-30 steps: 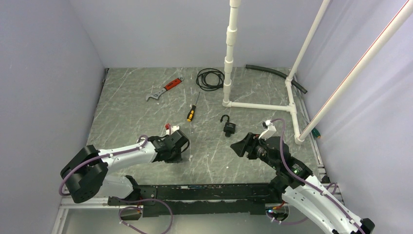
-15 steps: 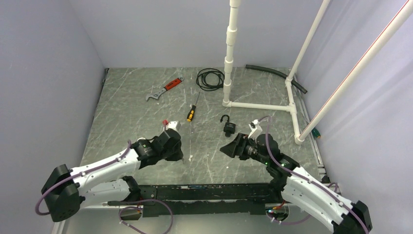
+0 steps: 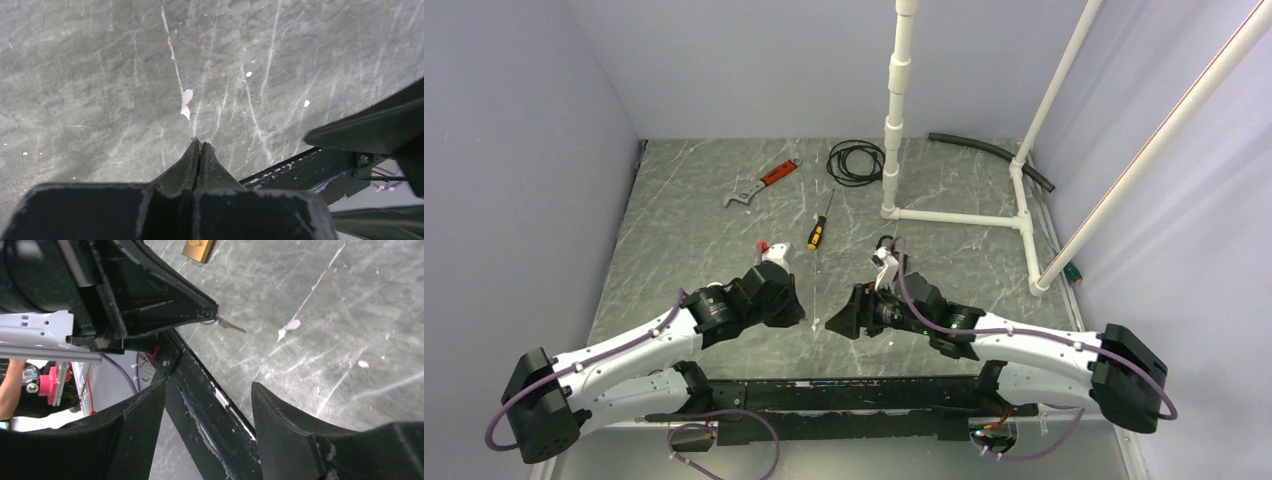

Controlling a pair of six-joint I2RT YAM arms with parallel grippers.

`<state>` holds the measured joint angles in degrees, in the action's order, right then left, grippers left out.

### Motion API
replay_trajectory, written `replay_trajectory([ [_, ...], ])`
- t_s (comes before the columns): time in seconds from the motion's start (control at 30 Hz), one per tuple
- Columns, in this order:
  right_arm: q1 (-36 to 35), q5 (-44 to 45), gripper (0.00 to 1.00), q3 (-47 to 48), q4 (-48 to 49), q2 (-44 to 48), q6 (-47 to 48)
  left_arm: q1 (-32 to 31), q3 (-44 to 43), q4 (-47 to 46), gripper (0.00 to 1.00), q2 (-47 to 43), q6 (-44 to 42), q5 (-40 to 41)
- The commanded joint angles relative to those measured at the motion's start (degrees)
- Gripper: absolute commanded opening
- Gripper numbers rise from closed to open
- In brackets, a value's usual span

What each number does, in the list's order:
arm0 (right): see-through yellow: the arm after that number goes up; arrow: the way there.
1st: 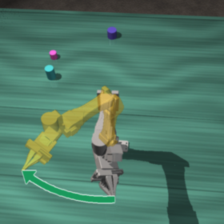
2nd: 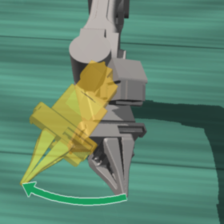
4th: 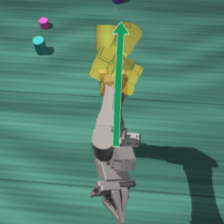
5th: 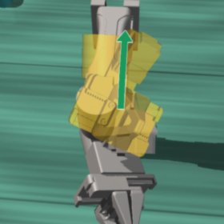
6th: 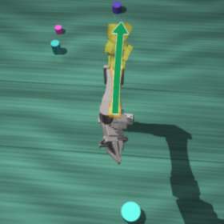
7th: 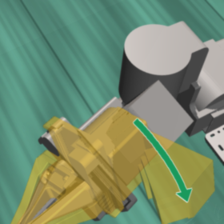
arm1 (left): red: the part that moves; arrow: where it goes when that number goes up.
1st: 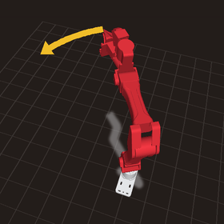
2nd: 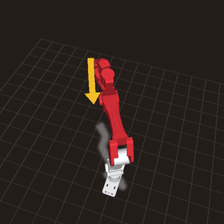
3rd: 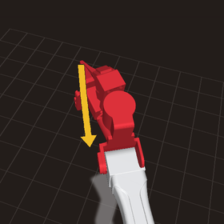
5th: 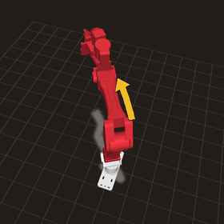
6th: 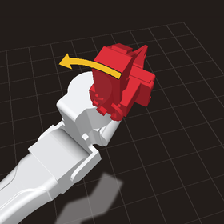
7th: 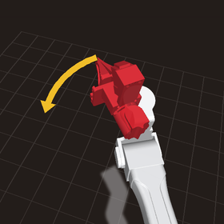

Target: Unlock with the key

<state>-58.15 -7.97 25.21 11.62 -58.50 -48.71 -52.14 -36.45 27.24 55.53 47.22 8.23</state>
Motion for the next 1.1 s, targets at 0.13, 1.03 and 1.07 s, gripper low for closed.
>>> replay_trajectory([
  [0.13, -3.37, -0.98, 0.64, 2.99, 16.2, -9.32, 11.15, -0.49, -6.41, 1.63, 0.0, 0.27, -0.55, 0.0],
  [1.03, -4.25, -9.32, 0.38, 3.27, 30.48, -19.81, 33.19, -0.45, -11.72, 8.27, 0.0, -4.67, 4.53, -5.09],
  [1.07, -4.25, -9.42, 0.37, 3.27, 30.7, -19.94, 33.09, -0.43, -11.79, 8.28, 0.0, -4.74, 4.57, -5.1],
])
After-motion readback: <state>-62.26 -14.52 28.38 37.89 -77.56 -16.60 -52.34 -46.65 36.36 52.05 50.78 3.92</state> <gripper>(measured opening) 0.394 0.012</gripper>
